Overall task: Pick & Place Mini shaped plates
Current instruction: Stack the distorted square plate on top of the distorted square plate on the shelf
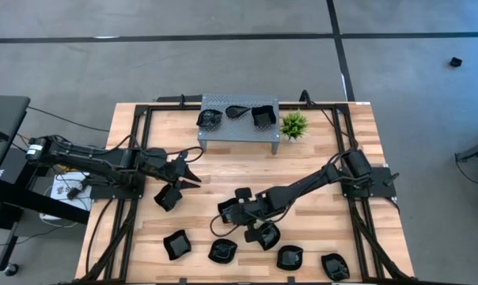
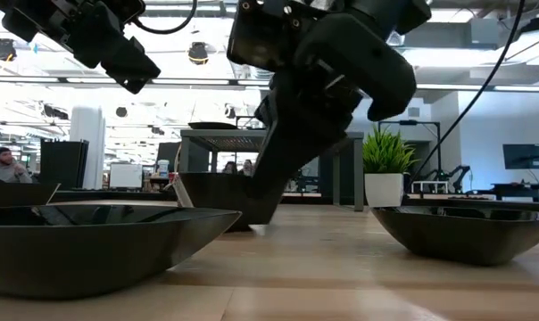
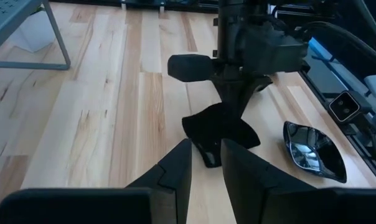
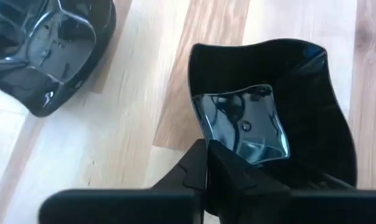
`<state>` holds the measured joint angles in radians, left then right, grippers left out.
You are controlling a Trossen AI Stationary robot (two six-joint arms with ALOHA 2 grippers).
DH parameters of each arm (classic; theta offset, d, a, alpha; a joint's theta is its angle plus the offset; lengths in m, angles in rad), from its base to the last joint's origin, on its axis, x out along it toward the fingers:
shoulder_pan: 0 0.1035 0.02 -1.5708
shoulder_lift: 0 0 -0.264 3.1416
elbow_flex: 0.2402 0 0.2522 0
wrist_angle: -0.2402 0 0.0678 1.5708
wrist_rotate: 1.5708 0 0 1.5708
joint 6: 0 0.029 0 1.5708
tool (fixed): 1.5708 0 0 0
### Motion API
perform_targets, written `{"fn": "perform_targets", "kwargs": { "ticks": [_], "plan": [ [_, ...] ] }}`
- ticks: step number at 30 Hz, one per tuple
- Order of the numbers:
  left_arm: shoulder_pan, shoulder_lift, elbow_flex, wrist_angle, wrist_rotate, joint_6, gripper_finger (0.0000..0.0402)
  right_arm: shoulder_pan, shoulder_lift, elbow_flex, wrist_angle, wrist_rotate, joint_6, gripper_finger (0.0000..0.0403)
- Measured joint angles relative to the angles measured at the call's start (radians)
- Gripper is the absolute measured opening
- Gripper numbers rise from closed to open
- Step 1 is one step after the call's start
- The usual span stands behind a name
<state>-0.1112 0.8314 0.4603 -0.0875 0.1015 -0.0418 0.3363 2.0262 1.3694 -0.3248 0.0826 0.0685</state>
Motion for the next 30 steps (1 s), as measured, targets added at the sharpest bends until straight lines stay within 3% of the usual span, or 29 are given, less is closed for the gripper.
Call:
{"fn": "perform_targets", "kwargs": {
  "ticks": [4, 8, 16, 20, 22, 25, 30],
  "plan": [
    [0.0, 0.0, 0.0, 0.0, 0.0, 0.0, 0.0088, 0.002, 0.001, 0.082, -0.077, -0.007, 0.0, 0.0004],
    [0.0, 0.0, 0.0, 0.002, 0.0, 0.0, 0.0088, 0.002, -0.006, 0.231, -0.309, 0.036, 0.017, 0.0006],
    [0.0, 0.0, 0.0, 0.002, 0.0, 0.0, 0.0088, 0.036, -0.01, 0.523, -0.837, 0.389, -0.004, 0.0003],
    [0.0, 0.0, 0.0, 0.003, 0.0, 0.0, 0.0088, 0.019, -0.021, 0.609, -1.099, 0.642, 0.004, 0.0002],
    [0.0, 0.0, 0.0, 0.003, 0.0, 0.0, 0.0088, -0.013, -0.03, 0.621, -1.206, 0.711, 0.056, 0.0002],
    [0.0, 0.0, 0.0, 0.003, 0.0, 0.0, 0.0088, -0.085, -0.071, 0.602, -1.235, 0.724, 0.073, 0.0001],
    [0.0, 0.0, 0.0, 0.006, 0.0, 0.0, 0.0088, -0.249, -0.143, 0.571, -1.216, 0.706, -0.041, 0.0001]
  ]
}}
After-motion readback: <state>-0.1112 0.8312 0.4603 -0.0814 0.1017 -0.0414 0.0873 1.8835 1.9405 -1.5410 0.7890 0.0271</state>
